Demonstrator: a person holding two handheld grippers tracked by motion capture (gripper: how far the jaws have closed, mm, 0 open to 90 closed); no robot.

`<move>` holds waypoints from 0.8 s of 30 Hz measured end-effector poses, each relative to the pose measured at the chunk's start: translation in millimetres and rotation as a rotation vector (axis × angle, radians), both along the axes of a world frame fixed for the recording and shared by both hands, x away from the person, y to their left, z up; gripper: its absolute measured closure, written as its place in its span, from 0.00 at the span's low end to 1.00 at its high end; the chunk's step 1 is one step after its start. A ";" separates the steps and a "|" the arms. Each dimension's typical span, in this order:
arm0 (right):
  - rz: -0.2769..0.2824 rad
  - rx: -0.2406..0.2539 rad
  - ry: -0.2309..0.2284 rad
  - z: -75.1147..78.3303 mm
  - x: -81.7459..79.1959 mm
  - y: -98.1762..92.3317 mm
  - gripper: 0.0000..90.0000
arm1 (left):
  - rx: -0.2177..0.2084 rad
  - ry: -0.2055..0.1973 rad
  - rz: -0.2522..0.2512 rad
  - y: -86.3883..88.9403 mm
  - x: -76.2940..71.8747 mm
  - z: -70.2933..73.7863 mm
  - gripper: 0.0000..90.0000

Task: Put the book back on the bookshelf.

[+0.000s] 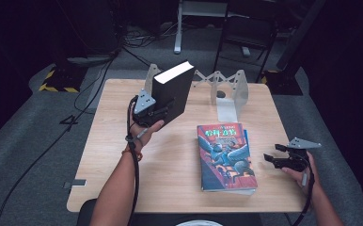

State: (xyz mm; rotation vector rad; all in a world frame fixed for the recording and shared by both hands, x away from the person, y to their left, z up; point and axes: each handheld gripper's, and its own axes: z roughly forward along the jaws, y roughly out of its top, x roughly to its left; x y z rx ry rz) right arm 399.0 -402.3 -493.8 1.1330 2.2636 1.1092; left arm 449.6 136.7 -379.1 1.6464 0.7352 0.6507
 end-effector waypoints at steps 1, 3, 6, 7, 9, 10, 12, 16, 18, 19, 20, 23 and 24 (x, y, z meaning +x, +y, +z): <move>0.001 -0.001 0.000 -0.2 0.0 0.0 0.27 | -0.006 0.002 0.009 2.3 1.1 -0.5 0.59; 0.002 -0.002 0.001 -0.5 0.2 0.0 0.27 | -0.019 0.004 0.026 6.4 3.1 -1.3 0.59; 0.001 -0.002 0.002 -1.2 0.5 -0.2 0.27 | -0.014 0.002 0.045 10.7 5.2 -2.3 0.59; 0.001 -0.003 0.003 -1.4 0.6 -0.1 0.27 | -0.011 0.003 0.056 11.9 6.1 -3.0 0.59; 0.004 -0.006 0.007 -1.8 0.7 0.2 0.27 | -0.014 0.010 0.075 14.1 8.5 -5.0 0.59; 0.004 -0.006 0.007 -2.0 0.8 0.5 0.27 | -0.027 0.017 0.087 15.7 10.4 -7.6 0.59; 0.005 -0.011 0.010 -2.5 1.2 1.0 0.27 | -0.032 0.024 0.101 16.9 12.8 -9.6 0.59; 0.006 -0.017 0.014 -3.7 1.4 1.6 0.27 | -0.039 0.036 0.133 19.5 18.4 -14.0 0.59; 0.007 -0.018 0.013 -3.8 1.4 1.4 0.27 | -0.033 0.037 0.148 20.6 20.7 -15.2 0.59; 0.005 -0.018 0.013 -3.8 1.4 1.3 0.27 | -0.036 0.040 0.158 21.0 22.3 -16.0 0.59; 0.005 -0.016 0.011 -3.9 1.6 0.9 0.27 | -0.038 0.042 0.165 21.7 23.9 -16.6 0.59; 0.007 -0.018 0.016 -4.4 1.8 1.3 0.27 | -0.043 0.040 0.189 21.5 27.2 -18.3 0.59; 0.007 -0.017 0.016 -4.5 1.8 1.4 0.27 | -0.047 0.041 0.190 21.6 28.3 -18.9 0.59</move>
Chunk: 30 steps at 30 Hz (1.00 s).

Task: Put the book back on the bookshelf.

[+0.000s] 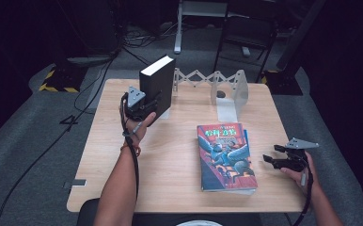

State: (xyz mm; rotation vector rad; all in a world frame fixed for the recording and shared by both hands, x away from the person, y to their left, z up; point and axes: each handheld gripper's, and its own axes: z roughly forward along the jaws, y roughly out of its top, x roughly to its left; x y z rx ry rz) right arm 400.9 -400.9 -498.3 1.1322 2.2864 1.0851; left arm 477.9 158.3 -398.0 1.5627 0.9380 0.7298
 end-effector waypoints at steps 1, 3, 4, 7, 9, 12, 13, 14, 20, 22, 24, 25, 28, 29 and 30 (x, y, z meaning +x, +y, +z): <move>0.000 -0.001 0.000 0.1 0.0 0.1 0.27 | 0.007 0.004 0.007 -0.4 1.5 -0.8 0.59; 0.000 -0.001 0.000 0.2 -0.2 0.3 0.28 | 0.025 0.003 0.022 -1.6 3.8 -2.5 0.59; 0.001 0.000 0.001 0.2 -0.3 0.4 0.28 | 0.019 0.011 0.031 -2.5 5.6 -4.4 0.59; 0.002 -0.002 0.002 -0.3 -0.1 0.4 0.28 | 0.021 0.023 0.048 -3.8 9.6 -8.6 0.59; 0.002 -0.002 0.002 -0.3 -0.1 0.4 0.28 | 0.023 0.027 0.066 -4.8 13.4 -11.9 0.59; 0.005 -0.003 0.003 -0.4 0.1 0.0 0.28 | 0.020 0.037 0.093 -5.1 19.6 -15.9 0.59; 0.006 -0.002 0.004 -0.5 0.2 0.0 0.28 | 0.020 0.042 0.099 -4.7 21.6 -17.2 0.59; 0.007 -0.002 0.005 -0.6 0.2 0.1 0.28 | 0.012 0.042 0.101 -4.3 24.0 -19.2 0.59; 0.013 -0.005 0.009 -1.1 0.1 0.2 0.28 | -0.001 0.053 0.162 -6.3 34.3 -32.2 0.59; 0.016 -0.006 0.009 -1.2 0.1 0.3 0.29 | 0.022 0.053 0.174 -8.5 36.9 -34.6 0.59; 0.017 -0.007 0.010 -1.4 0.1 0.6 0.29 | 0.031 0.054 0.172 -10.0 37.7 -36.4 0.59; 0.018 -0.007 0.010 -1.4 0.2 0.6 0.29 | 0.025 0.052 0.175 -11.4 37.6 -37.9 0.59; 0.019 -0.008 0.011 -1.6 0.5 0.9 0.29 | 0.033 0.056 0.175 -16.7 38.1 -43.2 0.59; 0.019 -0.008 0.012 -1.6 0.5 1.1 0.29 | 0.041 0.060 0.174 -19.4 38.4 -46.0 0.59; 0.020 -0.011 0.012 -1.6 0.3 1.5 0.29 | 0.049 0.059 0.176 -20.8 38.6 -47.9 0.59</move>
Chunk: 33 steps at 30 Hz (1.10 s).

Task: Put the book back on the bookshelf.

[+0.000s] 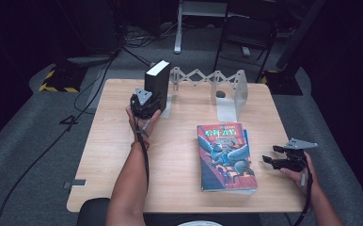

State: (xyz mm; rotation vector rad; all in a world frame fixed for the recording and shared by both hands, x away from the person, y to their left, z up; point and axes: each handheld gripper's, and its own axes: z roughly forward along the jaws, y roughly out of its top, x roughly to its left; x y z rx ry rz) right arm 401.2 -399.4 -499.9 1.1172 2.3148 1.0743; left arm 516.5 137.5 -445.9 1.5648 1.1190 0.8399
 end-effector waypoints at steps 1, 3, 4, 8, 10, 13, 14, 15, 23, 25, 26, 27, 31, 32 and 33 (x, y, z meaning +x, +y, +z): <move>0.000 -0.001 0.000 0.0 -0.2 0.2 0.29 | 0.001 0.001 0.003 -2.0 0.2 -2.6 0.59; 0.008 -0.003 -0.004 0.0 -0.7 0.2 0.29 | -0.018 -0.005 -0.004 -3.7 -0.1 -4.4 0.59; 0.007 -0.005 -0.006 0.0 -0.8 0.2 0.30 | -0.010 -0.009 -0.001 -5.5 -0.2 -4.7 0.59; 0.010 -0.008 -0.003 -0.3 -0.6 0.7 0.30 | -0.017 -0.001 -0.004 -5.4 -0.7 -7.4 0.58; 0.016 -0.010 -0.003 -0.4 -0.7 1.1 0.30 | -0.012 0.012 0.004 -5.0 -2.1 -10.9 0.58; 0.021 -0.015 -0.003 -0.4 -0.6 1.3 0.30 | -0.005 0.035 -0.005 -0.3 -4.9 -20.8 0.56; 0.020 -0.015 -0.001 -0.5 -0.8 1.8 0.30 | -0.010 0.031 -0.005 1.0 -5.8 -21.5 0.57; 0.021 -0.016 0.001 -0.7 -0.9 1.9 0.30 | -0.019 0.038 -0.003 1.0 -6.3 -21.0 0.57; 0.021 -0.018 0.006 -1.0 -0.5 1.7 0.29 | 0.002 0.044 -0.003 1.4 -7.3 -16.1 0.55; 0.023 -0.019 0.006 -1.2 -0.4 1.9 0.30 | -0.003 0.033 -0.007 2.8 -8.8 -12.5 0.55; 0.024 -0.021 0.007 -1.3 -0.3 2.1 0.30 | -0.010 0.020 -0.009 4.2 -10.1 -9.8 0.54; 0.023 -0.022 0.007 -1.4 -0.4 2.5 0.30 | -0.018 0.009 -0.011 5.5 -11.5 -7.2 0.54; 0.025 -0.026 0.010 -1.7 -0.4 3.1 0.29 | -0.024 -0.053 -0.015 11.1 -19.3 16.2 0.53; 0.025 -0.029 0.010 -1.6 -0.4 3.3 0.30 | -0.022 -0.068 -0.015 11.7 -20.6 20.3 0.52; 0.025 -0.029 0.010 -1.7 -0.4 3.5 0.30 | -0.013 -0.075 -0.021 12.3 -21.5 25.8 0.52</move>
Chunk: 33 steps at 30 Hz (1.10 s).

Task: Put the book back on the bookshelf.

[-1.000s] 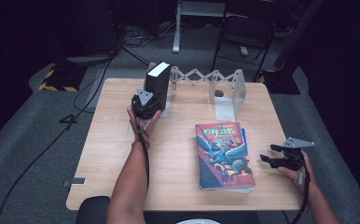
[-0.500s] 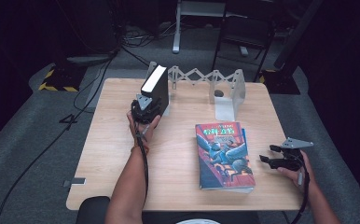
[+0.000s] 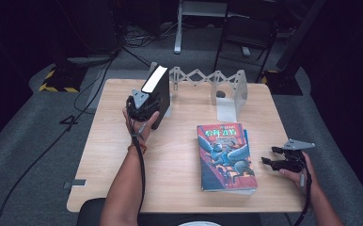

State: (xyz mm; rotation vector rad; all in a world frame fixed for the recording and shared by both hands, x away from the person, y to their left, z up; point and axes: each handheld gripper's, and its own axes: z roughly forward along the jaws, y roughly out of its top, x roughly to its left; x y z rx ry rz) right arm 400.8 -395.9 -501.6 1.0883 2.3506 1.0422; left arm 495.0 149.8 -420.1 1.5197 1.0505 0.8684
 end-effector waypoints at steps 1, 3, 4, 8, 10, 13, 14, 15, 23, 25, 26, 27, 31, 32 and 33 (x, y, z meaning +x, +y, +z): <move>0.002 -0.001 0.000 -0.1 0.0 0.1 0.30 | 0.007 -0.002 -0.003 0.4 -0.2 4.9 0.52; 0.004 -0.005 0.004 -0.1 0.1 0.3 0.30 | 0.021 -0.001 -0.008 0.9 0.6 13.6 0.51; 0.003 -0.007 0.006 -0.2 0.2 0.6 0.30 | 0.029 0.007 -0.010 1.1 1.7 17.1 0.51; 0.005 -0.007 0.005 -0.3 -0.1 1.2 0.30 | 0.017 0.017 -0.036 1.6 5.4 28.8 0.50; 0.004 -0.006 0.007 -0.3 0.1 1.0 0.30 | 0.029 0.039 -0.045 0.8 8.2 33.5 0.49; 0.004 -0.006 0.007 -0.3 0.1 1.1 0.30 | 0.033 0.058 -0.053 -1.2 11.4 39.8 0.48; 0.007 -0.005 0.008 -0.3 0.0 1.1 0.30 | 0.037 0.063 -0.049 -1.9 11.9 41.0 0.47; 0.007 -0.005 0.009 -0.3 0.2 0.9 0.30 | 0.048 0.074 -0.048 -3.0 13.5 41.8 0.47; 0.012 -0.003 0.013 -0.1 0.3 0.8 0.31 | 0.104 0.122 -0.076 -10.4 20.3 45.2 0.54; 0.012 -0.003 0.011 -0.2 0.2 1.0 0.31 | 0.113 0.120 -0.079 -11.9 20.5 45.7 0.55; 0.013 -0.003 0.013 -0.1 0.2 0.9 0.31 | 0.116 0.119 -0.085 -11.9 20.5 46.0 0.56; 0.013 -0.004 0.013 -0.1 0.2 0.8 0.31 | 0.115 0.120 -0.087 -12.0 20.7 46.4 0.57; 0.012 -0.001 0.013 -0.2 0.3 0.6 0.31 | 0.083 0.120 -0.071 -10.1 24.7 47.8 0.58; 0.011 0.000 0.013 -0.4 0.3 0.6 0.31 | 0.082 0.118 -0.074 -9.7 25.7 48.2 0.58; 0.012 0.001 0.013 -0.4 0.3 0.5 0.31 | 0.082 0.118 -0.074 -9.7 25.7 48.2 0.58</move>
